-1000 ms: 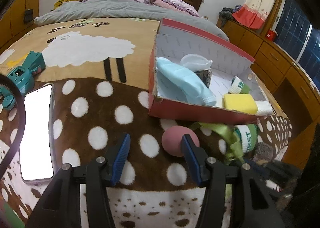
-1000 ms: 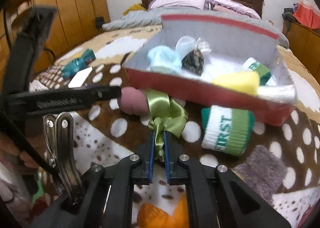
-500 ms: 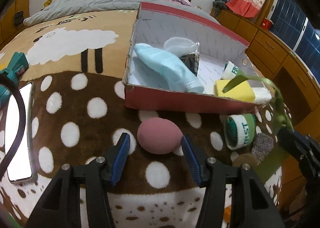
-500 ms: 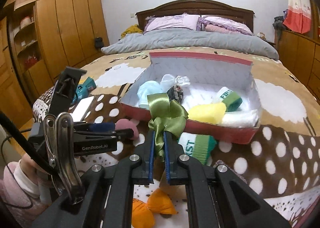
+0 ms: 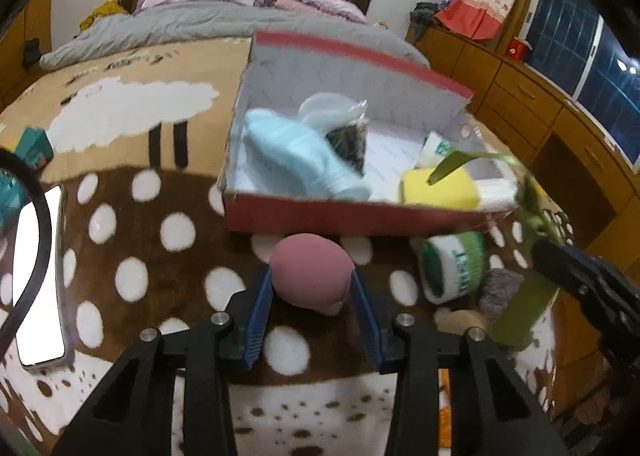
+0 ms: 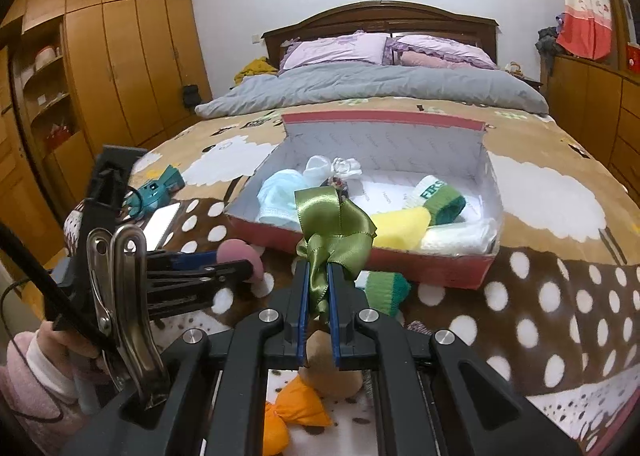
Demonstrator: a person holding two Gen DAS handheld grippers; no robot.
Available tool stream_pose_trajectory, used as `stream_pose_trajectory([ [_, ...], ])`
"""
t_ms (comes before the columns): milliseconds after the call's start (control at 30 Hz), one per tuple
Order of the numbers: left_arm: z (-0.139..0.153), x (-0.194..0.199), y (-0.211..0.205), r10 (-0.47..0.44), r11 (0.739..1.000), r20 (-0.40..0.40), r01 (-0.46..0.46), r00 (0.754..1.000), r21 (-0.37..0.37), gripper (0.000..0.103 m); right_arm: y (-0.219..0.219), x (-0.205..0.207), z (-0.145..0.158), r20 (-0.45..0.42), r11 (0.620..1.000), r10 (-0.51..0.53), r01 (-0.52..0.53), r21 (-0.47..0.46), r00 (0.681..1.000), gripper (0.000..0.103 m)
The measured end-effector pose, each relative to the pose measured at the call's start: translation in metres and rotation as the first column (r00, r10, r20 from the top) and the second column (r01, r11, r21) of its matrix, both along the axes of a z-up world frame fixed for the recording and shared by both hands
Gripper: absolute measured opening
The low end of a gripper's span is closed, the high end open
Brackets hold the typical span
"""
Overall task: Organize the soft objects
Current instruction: 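Carry the pink sponge and green ribbon with both grippers over the box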
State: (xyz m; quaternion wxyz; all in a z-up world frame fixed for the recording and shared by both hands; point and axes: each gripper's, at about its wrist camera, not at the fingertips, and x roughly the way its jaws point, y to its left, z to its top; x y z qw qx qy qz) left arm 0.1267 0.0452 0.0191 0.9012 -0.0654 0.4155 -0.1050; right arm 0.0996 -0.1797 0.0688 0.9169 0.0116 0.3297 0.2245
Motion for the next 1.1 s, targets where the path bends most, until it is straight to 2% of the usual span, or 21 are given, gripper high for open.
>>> stream_pose_trajectory([
  [300, 0.044, 0.005, -0.020, -0.043, 0.999, 0.093, 0.043, 0.995, 0.009, 0.042, -0.013, 0.009, 0.017, 0.048, 1.000, -0.011, 0.011, 0.000, 0.999, 0.010],
  [567, 0.062, 0.032, -0.050, -0.084, 0.996, 0.124, 0.082, 0.989, 0.022, 0.042, -0.018, 0.036, 0.026, 0.071, 1.000, -0.017, 0.018, -0.024, 0.997, 0.010],
  [833, 0.053, 0.061, -0.072, -0.103, 0.994, 0.112, 0.096, 0.988, 0.060, 0.042, -0.039, 0.078, 0.023, 0.071, 0.996, -0.084, 0.086, -0.035, 0.994, 0.010],
  [1100, 0.033, 0.083, -0.081, -0.101, 0.993, 0.071, 0.096, 0.992, 0.069, 0.042, -0.056, 0.119, 0.003, 0.029, 0.990, -0.128, 0.130, -0.057, 0.991, 0.010],
])
